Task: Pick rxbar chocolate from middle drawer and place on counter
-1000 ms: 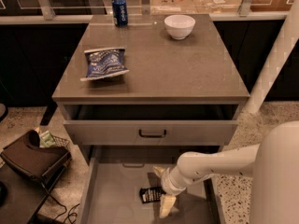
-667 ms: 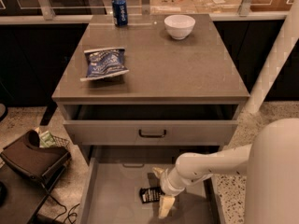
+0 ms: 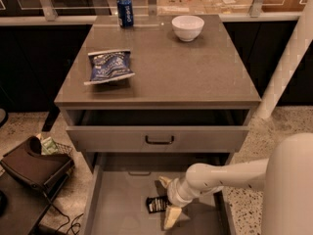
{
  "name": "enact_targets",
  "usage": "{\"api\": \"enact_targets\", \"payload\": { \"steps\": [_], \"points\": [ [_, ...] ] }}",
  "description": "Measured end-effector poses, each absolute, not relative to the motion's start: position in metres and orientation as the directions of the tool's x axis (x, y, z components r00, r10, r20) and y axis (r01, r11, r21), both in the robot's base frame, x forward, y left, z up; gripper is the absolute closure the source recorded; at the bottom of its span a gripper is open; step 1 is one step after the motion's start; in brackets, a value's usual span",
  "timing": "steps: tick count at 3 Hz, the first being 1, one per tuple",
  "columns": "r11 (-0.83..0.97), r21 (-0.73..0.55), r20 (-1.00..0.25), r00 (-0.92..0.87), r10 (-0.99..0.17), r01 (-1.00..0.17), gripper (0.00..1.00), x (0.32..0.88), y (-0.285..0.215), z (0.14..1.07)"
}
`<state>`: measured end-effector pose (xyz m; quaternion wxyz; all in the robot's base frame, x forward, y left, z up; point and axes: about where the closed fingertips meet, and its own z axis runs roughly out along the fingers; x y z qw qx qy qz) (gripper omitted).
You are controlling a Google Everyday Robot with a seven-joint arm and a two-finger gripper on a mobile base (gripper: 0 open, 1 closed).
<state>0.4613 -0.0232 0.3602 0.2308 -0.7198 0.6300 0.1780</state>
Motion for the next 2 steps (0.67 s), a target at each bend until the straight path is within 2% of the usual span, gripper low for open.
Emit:
{"api": "enact_targets", "payload": {
  "steps": [2],
  "points": [
    [-0.107,-0.104,-0.588,0.148,-0.795,-0.989,0.0,0.4648,-0.0208,0.3459]
  ]
}}
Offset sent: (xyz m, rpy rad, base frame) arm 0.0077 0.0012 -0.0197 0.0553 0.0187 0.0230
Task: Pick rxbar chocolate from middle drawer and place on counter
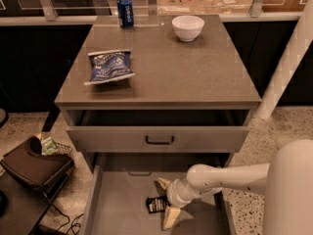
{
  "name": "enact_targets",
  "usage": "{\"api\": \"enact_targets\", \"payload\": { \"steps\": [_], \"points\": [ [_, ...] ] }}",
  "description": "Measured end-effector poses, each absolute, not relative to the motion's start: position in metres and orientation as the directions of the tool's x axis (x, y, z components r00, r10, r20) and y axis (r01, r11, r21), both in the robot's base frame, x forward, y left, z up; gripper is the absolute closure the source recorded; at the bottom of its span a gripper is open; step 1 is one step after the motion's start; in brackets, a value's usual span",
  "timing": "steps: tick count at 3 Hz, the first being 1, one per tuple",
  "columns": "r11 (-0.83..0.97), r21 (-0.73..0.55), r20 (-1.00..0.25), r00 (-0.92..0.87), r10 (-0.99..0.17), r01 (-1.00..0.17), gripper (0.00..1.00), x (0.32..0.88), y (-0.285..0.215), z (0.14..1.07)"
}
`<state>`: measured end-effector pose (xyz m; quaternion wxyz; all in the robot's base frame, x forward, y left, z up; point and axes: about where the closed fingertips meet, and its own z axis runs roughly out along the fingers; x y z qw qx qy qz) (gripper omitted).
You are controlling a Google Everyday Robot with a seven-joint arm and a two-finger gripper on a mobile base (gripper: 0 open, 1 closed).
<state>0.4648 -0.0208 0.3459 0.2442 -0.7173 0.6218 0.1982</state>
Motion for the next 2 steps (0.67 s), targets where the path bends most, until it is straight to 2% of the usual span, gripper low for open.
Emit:
{"api": "enact_targets", "payload": {
  "steps": [2],
  "points": [
    [-0.141,-0.067,-0.582,0.153,-0.798,-0.988,0.0,0.4645,-0.0164,0.333]
  ]
}}
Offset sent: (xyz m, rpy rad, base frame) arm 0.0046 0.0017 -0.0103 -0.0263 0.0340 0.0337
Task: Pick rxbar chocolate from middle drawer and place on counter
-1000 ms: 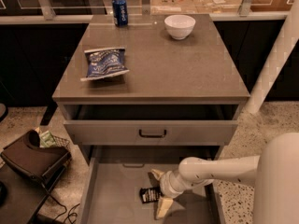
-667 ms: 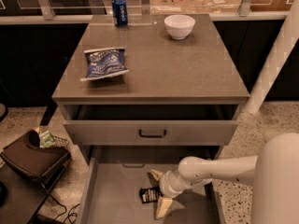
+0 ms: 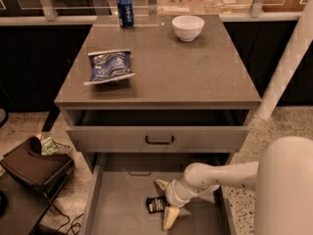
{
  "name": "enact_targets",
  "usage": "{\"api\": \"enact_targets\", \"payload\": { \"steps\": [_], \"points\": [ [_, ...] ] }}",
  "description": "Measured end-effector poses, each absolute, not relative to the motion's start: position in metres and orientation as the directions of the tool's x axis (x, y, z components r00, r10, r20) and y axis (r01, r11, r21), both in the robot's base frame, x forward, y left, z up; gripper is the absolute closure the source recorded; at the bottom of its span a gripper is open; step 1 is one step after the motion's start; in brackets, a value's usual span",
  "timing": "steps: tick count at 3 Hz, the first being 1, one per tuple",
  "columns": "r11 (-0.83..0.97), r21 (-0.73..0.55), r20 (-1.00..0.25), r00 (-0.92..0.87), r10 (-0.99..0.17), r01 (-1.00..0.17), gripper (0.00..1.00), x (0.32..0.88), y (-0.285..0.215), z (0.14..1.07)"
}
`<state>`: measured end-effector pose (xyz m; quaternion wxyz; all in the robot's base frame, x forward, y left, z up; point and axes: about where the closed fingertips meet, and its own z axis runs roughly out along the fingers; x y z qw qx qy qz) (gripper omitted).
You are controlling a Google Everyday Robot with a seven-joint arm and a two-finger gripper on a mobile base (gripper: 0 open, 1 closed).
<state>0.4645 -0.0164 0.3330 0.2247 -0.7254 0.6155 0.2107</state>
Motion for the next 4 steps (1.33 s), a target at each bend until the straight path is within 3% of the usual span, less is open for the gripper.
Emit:
{"api": "enact_targets", "payload": {
  "steps": [1,4],
  "points": [
    [-0.151,-0.058,-0.597,0.155,-0.787,-0.987,0.17,0.461,-0.01,0.323],
    [-0.151,-0.058,-0.597,0.156,-0.787,-0.987,0.87,0.461,-0.01,0.338]
  ]
}}
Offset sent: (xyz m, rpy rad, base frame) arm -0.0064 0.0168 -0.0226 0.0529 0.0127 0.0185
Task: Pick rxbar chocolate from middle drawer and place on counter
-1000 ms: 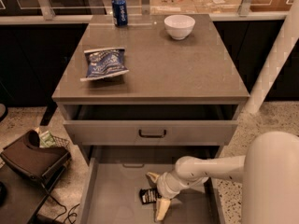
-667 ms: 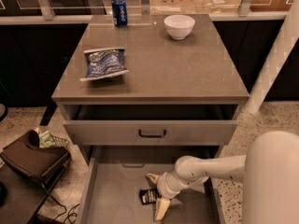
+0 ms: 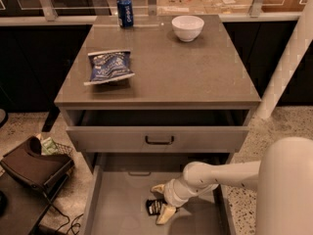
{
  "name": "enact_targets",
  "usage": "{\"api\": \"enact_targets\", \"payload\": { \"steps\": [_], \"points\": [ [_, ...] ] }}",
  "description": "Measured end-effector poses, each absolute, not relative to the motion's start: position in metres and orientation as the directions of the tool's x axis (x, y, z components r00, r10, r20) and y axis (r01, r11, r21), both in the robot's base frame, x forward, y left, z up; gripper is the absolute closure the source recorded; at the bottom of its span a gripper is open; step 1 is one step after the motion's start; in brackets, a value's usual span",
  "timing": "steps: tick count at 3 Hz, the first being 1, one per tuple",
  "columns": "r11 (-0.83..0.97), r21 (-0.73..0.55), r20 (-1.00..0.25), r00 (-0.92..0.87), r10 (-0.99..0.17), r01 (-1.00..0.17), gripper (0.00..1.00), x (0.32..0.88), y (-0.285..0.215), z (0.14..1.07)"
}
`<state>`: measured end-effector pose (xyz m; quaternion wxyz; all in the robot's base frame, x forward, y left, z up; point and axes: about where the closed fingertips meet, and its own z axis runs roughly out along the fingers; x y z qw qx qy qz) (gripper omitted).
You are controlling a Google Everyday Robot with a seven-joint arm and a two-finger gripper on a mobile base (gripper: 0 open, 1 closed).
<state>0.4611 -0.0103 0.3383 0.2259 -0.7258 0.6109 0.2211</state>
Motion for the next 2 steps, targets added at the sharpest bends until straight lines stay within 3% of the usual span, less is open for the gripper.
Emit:
{"api": "enact_targets", "payload": {
  "steps": [1,2],
  "points": [
    [-0.152,-0.058,-0.597,0.156,-0.787,-0.987,1.0,0.4611,-0.0103,0.3486],
    [-0.152,-0.058,-0.597,0.156,-0.787,-0.987,1.0,0.461,-0.0102,0.3485]
  ]
}}
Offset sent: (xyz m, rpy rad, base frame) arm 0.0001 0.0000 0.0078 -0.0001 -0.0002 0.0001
